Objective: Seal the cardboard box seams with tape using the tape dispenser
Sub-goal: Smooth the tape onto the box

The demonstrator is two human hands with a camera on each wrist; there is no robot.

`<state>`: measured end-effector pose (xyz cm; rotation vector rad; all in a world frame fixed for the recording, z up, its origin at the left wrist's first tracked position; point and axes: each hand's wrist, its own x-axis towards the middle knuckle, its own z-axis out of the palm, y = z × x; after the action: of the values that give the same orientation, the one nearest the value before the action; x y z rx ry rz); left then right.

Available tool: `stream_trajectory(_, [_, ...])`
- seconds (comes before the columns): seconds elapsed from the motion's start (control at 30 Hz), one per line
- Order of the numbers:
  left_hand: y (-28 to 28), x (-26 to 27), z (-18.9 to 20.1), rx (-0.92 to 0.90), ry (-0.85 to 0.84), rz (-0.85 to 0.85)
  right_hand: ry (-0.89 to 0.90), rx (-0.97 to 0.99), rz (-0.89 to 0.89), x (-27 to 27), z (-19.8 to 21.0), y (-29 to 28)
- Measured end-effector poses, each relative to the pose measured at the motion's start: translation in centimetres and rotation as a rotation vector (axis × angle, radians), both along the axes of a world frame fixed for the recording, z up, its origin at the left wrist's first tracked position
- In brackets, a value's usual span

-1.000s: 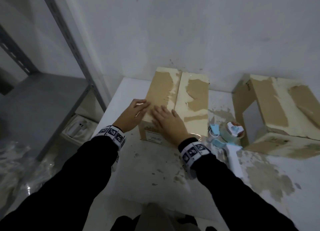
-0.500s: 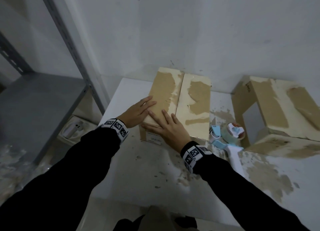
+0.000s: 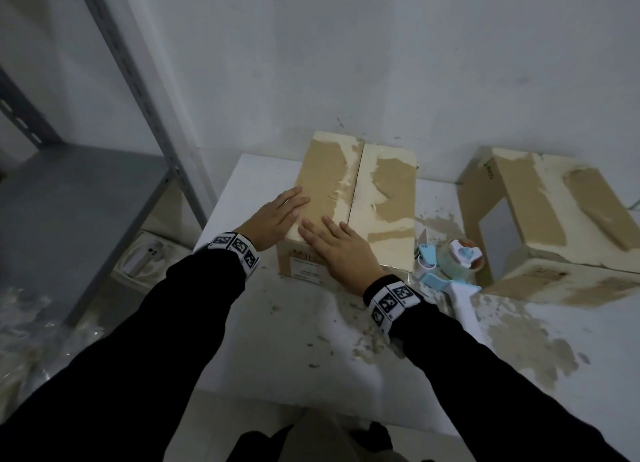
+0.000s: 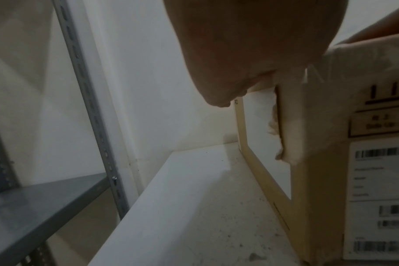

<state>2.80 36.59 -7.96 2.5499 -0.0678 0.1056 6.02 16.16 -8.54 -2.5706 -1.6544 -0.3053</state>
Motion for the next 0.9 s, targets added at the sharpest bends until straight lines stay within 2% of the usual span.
stream_trajectory(0.2, [0.1,0.1,-0.1,0.025,0.005,-0.001,-0.081,-0.029,-0.025,-0.2,-0.6,-1.8])
stream_trajectory(0.37, [-0.2,0.1,-0.2,-0.013,0.006,0.016,-0.002,-0.102,-0.168,1.6,-0.2,-6.0])
stream_trajectory(0.5, [-1.0,0.1,-0.3,-0.083,0.003,0.021,0.000,-0.112,-0.161,3.0,0.0,-8.4])
stream_trajectory(0.6, [-0.8,0.1,-0.5,-0.094,0.009,0.008,-0.033,-0.018,-0.081,3.4,-0.4,-9.3])
stream_trajectory(0.77, [-1.1,0.0,-0.3,-0.110,-0.004,0.021,-0.214,0.222,-0.035,2.7,-1.9,-9.0])
stream_trajectory(0.9, [-1.1,-0.1,-0.1,-0.128,0.008,0.032,-0.154,0.274,-0.064,2.7,-2.7,-11.1])
